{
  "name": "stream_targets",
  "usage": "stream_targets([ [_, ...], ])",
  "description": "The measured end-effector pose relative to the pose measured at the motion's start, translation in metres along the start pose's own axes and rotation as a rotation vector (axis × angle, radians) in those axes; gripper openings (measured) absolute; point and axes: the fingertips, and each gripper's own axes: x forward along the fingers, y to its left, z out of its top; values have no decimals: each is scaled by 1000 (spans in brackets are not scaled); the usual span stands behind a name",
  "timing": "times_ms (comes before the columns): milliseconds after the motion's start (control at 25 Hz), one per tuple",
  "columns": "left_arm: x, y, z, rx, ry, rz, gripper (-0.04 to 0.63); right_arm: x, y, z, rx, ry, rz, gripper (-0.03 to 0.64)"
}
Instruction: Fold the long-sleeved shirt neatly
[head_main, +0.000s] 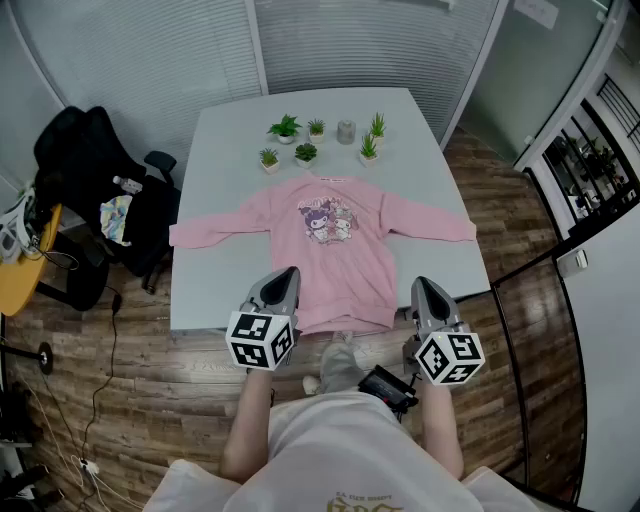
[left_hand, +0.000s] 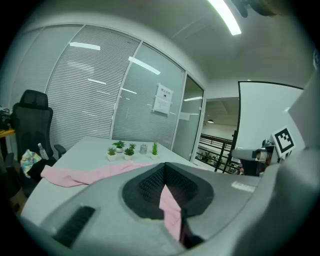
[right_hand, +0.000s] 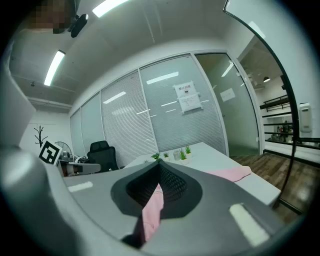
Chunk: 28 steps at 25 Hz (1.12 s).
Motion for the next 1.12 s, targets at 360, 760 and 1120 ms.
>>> stream_targets([
  [360,5,-3,2,1,2,-30,8,0,3,-5,6,19,1,11],
  [760,28,-36,-5,34,46,-175,359,-17,-19,3,168,-37,-25,230],
  [1120,78,-85,-8,85,101,-294,370,-38,-76,13,155,-39,-170,245],
])
